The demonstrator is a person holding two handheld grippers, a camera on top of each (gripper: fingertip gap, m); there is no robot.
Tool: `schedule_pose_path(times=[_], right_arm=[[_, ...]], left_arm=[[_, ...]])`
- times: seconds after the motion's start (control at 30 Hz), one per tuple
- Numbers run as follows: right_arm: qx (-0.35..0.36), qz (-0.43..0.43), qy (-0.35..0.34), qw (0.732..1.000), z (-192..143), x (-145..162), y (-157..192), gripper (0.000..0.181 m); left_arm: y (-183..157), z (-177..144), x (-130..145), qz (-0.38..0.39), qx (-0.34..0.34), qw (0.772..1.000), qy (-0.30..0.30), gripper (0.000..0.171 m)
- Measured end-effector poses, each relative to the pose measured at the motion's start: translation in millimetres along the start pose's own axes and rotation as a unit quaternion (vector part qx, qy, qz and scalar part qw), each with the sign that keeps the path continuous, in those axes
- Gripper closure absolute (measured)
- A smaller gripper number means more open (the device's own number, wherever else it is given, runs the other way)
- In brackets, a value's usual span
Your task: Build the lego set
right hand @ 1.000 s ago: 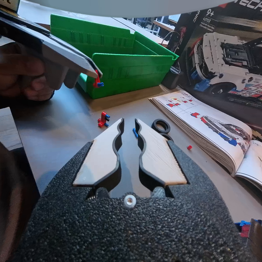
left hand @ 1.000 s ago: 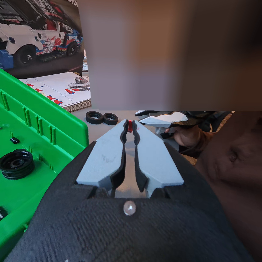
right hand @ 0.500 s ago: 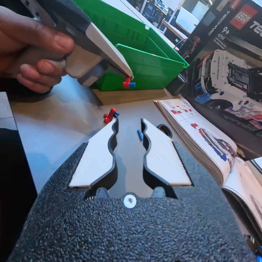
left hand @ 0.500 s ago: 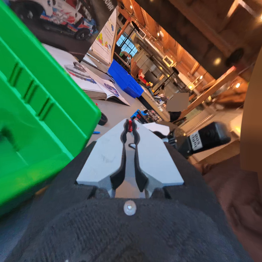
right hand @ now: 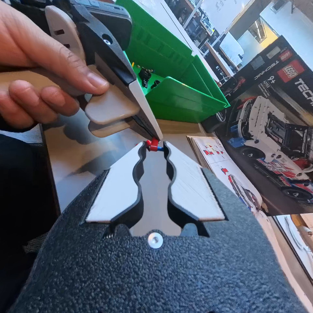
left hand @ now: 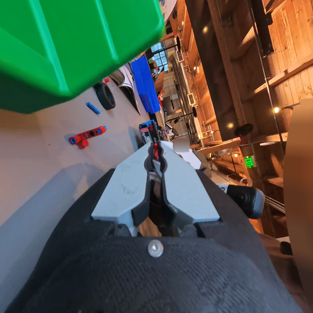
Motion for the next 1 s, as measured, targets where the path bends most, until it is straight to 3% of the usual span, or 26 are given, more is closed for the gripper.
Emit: schedule_pose_path(times=[0.1, 0.2, 0.57, 0.7, 0.8, 0.87, 0.97, 1.0], right_arm=[[0.001, -0.016, -0.001, 1.000, -4, 0, 3, 0.157], [0.009, -0.004, -0.004, 1.000, -7, -1, 0, 0.167], [-0.011, 0.018, -0.009, 1.000, -10, -2, -2, 0.167], [-0.067, 0.119, -0.017, 0.991, -7, 1, -7, 0.168], [-0.141, 0.246, -0.042, 0.958, -6, 5, -16, 0.168], [-0.185, 0.287, -0.049, 0.939, -7, 9, -21, 0.164], [-0.128, 0.237, -0.021, 0.963, -7, 16, -25, 0.138], [-0.111, 0.208, -0.013, 0.972, -7, 15, -23, 0.140]], left_arm=[[-3, 0, 4, -0.006, 0.002, 1.000, -0.004, 0.170], [-6, 0, 7, -0.004, -0.002, 1.000, -0.003, 0.169], [-10, -1, 10, -0.008, 0.004, 1.000, -0.006, 0.170], [-8, -3, 10, -0.001, -0.004, 1.000, -0.003, 0.169], [-11, -3, 7, 0.025, 0.002, 1.000, -0.001, 0.170], [-11, -2, 4, 0.043, -0.005, 0.999, 0.003, 0.170], [-10, 0, 2, 0.026, -0.001, 1.000, -0.001, 0.170], [-8, -1, 1, 0.020, -0.001, 1.000, -0.004, 0.170]])
Point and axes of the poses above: each gripper's, where its closed fingertips meet, z out along the fingers, x out of its underside, y = z × x across the jaws, the point moved 7 cm from there along -z, back along the fingers, and after that the axes turned 2 degrees about x, right-handed, at the moved point
